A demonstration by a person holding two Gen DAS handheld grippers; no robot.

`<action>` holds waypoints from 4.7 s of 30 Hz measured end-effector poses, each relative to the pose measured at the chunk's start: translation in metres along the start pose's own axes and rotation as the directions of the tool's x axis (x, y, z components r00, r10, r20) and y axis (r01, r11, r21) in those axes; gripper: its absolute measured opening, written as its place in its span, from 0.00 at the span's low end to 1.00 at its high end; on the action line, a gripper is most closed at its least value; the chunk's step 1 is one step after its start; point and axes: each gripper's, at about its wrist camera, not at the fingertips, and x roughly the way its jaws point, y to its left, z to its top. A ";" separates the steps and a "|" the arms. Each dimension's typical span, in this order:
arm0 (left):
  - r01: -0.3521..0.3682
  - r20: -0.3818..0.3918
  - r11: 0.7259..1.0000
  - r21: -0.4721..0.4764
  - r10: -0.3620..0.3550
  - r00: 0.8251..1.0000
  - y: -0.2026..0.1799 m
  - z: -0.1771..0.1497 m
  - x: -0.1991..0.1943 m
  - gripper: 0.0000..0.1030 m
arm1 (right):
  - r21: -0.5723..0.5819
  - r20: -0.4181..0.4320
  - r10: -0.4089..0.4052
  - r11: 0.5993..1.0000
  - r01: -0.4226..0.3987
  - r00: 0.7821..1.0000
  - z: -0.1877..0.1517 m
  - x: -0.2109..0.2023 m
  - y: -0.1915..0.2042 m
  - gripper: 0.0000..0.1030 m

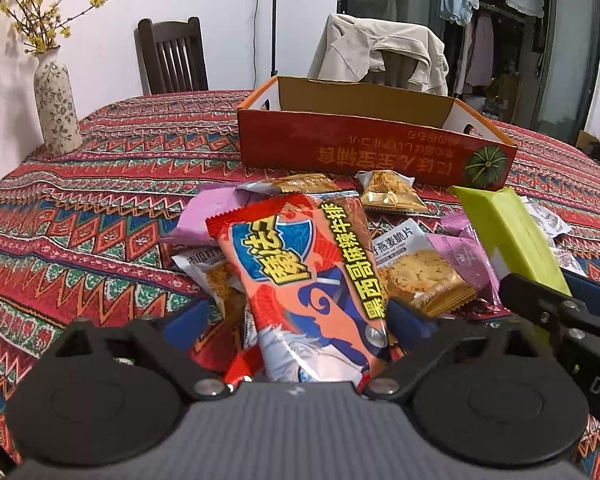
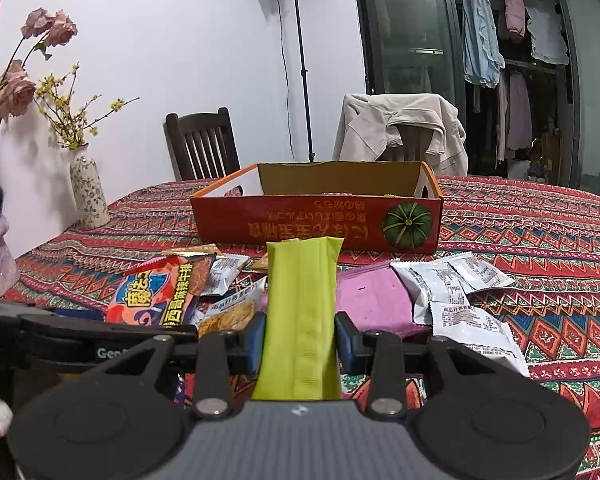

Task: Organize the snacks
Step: 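Grasp the lime-green bar with the right tool while the left tool grasps the orange-blue chip bag, then carry both snacks into the cardboard box and open both tools, then move both open tools back toward the remaining snack packets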

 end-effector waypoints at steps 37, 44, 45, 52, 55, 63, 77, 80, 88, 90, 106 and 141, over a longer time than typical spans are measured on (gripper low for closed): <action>0.109 0.173 0.993 0.038 -0.114 0.978 0.017 0.068 -0.046 0.51 | 0.017 0.073 -0.050 0.999 0.049 0.996 0.064 -0.009 -0.006 0.35; 0.125 0.197 0.991 0.050 -0.132 0.971 0.008 0.101 -0.032 0.51 | 0.034 0.070 -0.067 0.997 0.064 0.995 0.094 0.014 -0.020 0.35; 0.126 0.200 0.991 0.053 -0.134 0.971 0.007 0.106 -0.029 0.51 | 0.035 0.071 -0.071 0.997 0.068 0.995 0.099 0.019 -0.022 0.35; 0.125 0.216 0.990 0.065 -0.136 0.967 -0.003 0.142 -0.005 0.51 | 0.042 0.061 -0.089 0.995 0.087 0.994 0.133 0.056 -0.034 0.35; 0.120 0.222 0.990 0.068 -0.132 0.966 -0.006 0.160 0.008 0.51 | 0.043 0.057 -0.101 0.994 0.099 0.993 0.148 0.074 -0.040 0.35; 0.110 0.214 0.993 0.050 -0.118 0.970 -0.011 0.199 0.058 0.51 | 0.056 0.053 -0.128 0.991 0.125 0.990 0.186 0.123 -0.057 0.35; 0.093 0.194 0.996 0.015 -0.094 0.976 -0.010 0.221 0.152 0.51 | 0.088 0.018 -0.122 0.989 0.120 0.992 0.190 0.216 -0.076 0.35; 0.099 0.201 0.995 0.016 -0.100 0.974 -0.005 0.216 0.165 0.51 | 0.103 0.045 -0.089 0.991 0.084 0.995 0.176 0.224 -0.081 0.35; 0.104 0.158 0.994 0.015 -0.105 0.982 -0.001 0.208 0.179 0.60 | 0.150 -0.013 -0.057 0.987 0.058 0.998 0.167 0.239 -0.095 0.35; 0.116 0.166 0.993 0.011 -0.116 0.979 0.000 0.206 0.177 0.87 | 0.146 -0.027 -0.046 0.988 0.050 0.999 0.166 0.241 -0.094 0.39; 0.058 0.187 0.998 -0.010 -0.055 0.981 0.000 0.206 0.171 1.00 | 0.174 -0.033 -0.079 0.981 0.083 0.996 0.167 0.238 -0.096 1.00; 0.025 0.139 1.000 -0.013 -0.023 0.990 0.028 0.127 0.031 1.00 | 0.090 -0.047 -0.083 0.992 0.087 0.995 0.111 0.070 -0.077 1.00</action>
